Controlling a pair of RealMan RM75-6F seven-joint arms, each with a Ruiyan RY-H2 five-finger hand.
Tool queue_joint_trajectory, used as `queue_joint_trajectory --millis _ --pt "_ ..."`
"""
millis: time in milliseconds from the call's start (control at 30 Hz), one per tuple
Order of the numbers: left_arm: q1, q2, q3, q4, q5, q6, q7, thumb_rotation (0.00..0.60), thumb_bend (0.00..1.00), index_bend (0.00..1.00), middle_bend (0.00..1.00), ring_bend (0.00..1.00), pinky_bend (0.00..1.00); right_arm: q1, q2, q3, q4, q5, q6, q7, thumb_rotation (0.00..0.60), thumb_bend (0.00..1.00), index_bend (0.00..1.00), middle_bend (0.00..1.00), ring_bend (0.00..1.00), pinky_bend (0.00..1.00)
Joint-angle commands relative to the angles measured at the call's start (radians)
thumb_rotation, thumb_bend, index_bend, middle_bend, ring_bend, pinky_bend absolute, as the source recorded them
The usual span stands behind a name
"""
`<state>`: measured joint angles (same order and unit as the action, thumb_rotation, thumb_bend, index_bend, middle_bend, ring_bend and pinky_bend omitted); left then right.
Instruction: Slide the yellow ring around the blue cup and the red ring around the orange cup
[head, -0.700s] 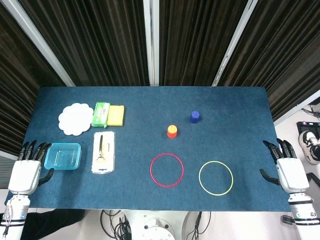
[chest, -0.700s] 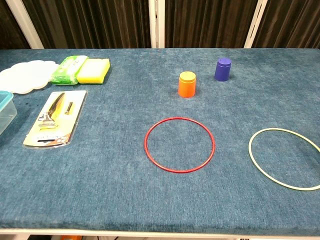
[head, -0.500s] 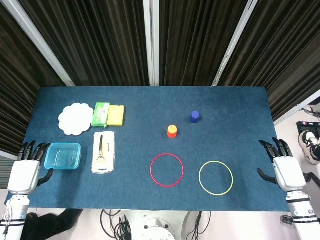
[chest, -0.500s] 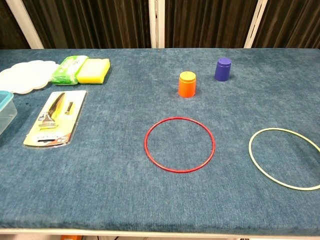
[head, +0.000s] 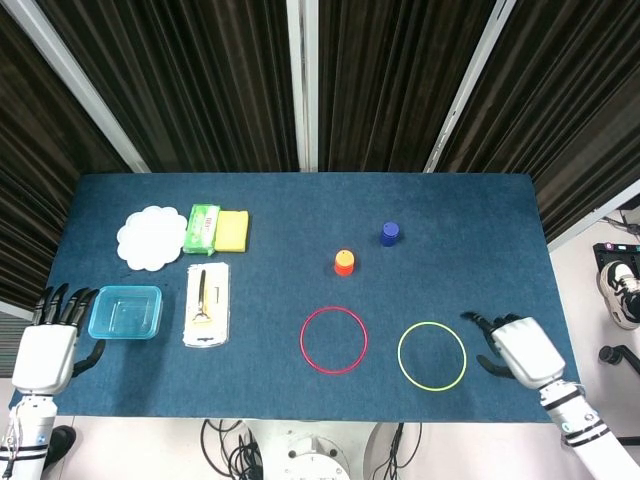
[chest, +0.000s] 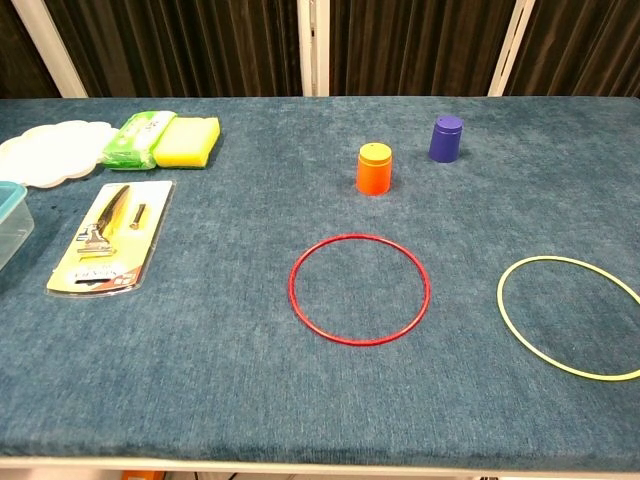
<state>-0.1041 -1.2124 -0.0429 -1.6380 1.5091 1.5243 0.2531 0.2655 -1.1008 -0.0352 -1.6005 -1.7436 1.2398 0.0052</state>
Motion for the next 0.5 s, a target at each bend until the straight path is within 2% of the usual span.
queue_joint_trajectory --millis 33,267,500 --pt "0.001 0.001 0.001 -0.004 0.003 0.002 0.005 0.600 0.28 0.13 0.12 0.01 0.00 0.047 -0.048 -0.050 0.077 -0.048 -0.079 -0.013 0.600 0.23 0.43 0.99 1.00 1.00" --pt "0.002 0.005 0.001 -0.019 0.006 0.001 0.017 0.600 0.28 0.13 0.12 0.01 0.00 0.077 -0.144 -0.092 0.221 -0.107 -0.097 0.004 0.600 0.24 0.45 1.00 1.00 1.00" --pt "0.003 0.009 0.001 -0.026 0.009 0.002 0.018 0.600 0.27 0.12 0.12 0.01 0.00 0.090 -0.181 -0.115 0.285 -0.123 -0.076 0.058 0.600 0.27 0.47 1.00 1.00 1.00"
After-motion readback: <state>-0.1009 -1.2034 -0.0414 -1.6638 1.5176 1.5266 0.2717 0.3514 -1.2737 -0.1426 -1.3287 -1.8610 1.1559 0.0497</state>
